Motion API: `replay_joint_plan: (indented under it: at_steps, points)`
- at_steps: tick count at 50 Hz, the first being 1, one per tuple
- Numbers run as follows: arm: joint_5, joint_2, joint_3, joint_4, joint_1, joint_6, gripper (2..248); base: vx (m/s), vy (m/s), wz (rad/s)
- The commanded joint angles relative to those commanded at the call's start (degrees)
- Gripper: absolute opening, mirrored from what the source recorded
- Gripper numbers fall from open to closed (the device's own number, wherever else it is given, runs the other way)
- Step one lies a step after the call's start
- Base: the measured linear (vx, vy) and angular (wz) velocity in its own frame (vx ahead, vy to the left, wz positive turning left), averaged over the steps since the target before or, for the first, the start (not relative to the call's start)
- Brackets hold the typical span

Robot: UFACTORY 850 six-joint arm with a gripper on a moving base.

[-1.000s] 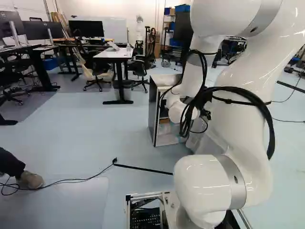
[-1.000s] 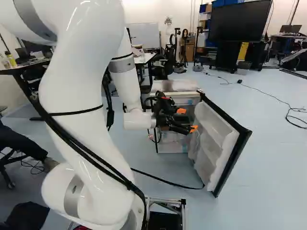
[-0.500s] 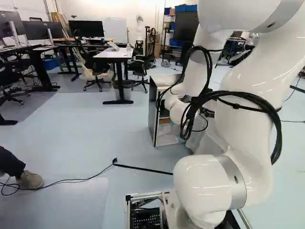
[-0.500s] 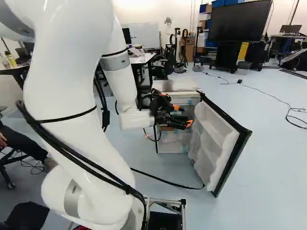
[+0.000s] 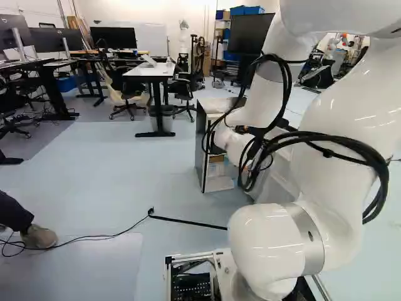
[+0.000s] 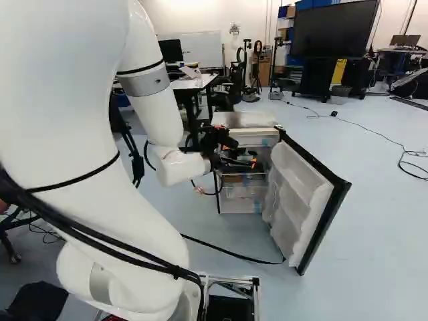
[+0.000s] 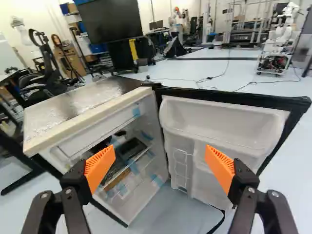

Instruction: Open the fridge door

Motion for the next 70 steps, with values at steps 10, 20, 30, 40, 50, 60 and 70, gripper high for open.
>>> replay_joint_plan:
  at_steps: [10,20,30,40,50,60,70]
  points:
    - [-2.42,3.43,2.02,-6.44,0.51,0.00,247,0.000,0.000,0.000]
    - [-4.64,6.59,3.87,-12.36,0.98,0.00,247,0.000,0.000,0.000]
    - [-6.58,9.34,5.49,-17.51,1.39,0.00,247,0.000,0.000,0.000]
    - [-8.27,11.75,6.91,-22.03,1.74,0.00,247,0.000,0.000,0.000]
    - [-9.73,13.82,8.12,-25.91,2.05,0.00,247,0.000,0.000,0.000]
    - [-10.97,15.57,9.16,-29.21,2.31,0.00,247,0.000,0.000,0.000]
    - [-11.94,16.95,9.97,-31.79,2.52,0.00,247,0.000,0.000,0.000]
